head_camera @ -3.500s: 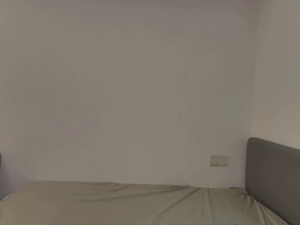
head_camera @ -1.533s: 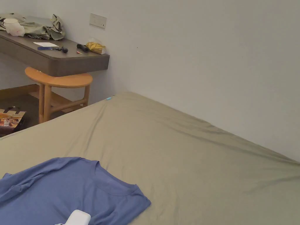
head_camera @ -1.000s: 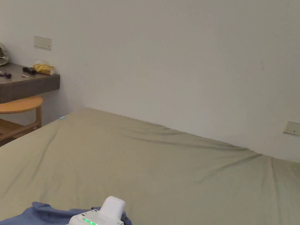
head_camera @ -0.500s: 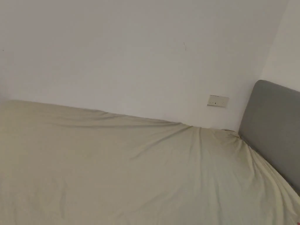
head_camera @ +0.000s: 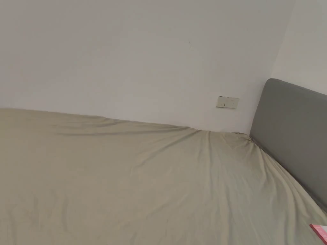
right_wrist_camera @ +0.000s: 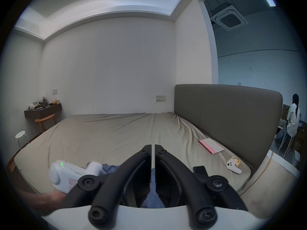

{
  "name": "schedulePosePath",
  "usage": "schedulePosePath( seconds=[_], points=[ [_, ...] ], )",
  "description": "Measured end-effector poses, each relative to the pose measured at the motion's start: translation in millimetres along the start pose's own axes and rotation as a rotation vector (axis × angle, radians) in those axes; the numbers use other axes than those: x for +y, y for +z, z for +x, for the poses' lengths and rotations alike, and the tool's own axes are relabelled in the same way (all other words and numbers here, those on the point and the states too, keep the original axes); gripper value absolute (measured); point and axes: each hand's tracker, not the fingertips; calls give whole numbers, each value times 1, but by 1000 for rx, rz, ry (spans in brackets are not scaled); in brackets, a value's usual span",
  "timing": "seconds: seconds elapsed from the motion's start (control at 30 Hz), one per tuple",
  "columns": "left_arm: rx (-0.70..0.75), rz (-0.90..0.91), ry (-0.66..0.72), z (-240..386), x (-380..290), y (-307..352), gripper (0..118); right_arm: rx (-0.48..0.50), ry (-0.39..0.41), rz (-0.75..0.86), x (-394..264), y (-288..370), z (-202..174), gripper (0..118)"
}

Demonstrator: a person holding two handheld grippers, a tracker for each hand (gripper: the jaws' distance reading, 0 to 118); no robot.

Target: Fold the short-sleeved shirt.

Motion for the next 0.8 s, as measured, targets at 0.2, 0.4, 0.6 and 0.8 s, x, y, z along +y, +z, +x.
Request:
schedulePosePath(
  seconds=[0.2, 0.4, 0.6, 0.8],
  points=[
    [233, 290, -13, -59, 23, 168, 111, 94, 19, 57, 15, 0, -41, 5],
    [494, 329, 139, -106, -20, 306, 105, 231, 3, 71, 22, -1, -93, 5],
    [580, 303, 211, -125, -75, 336, 0, 339, 43, 58, 18, 0, -135, 5],
    [488, 332, 231, -133, -37, 306, 36, 359, 68, 77, 25, -2, -129, 5]
  ],
)
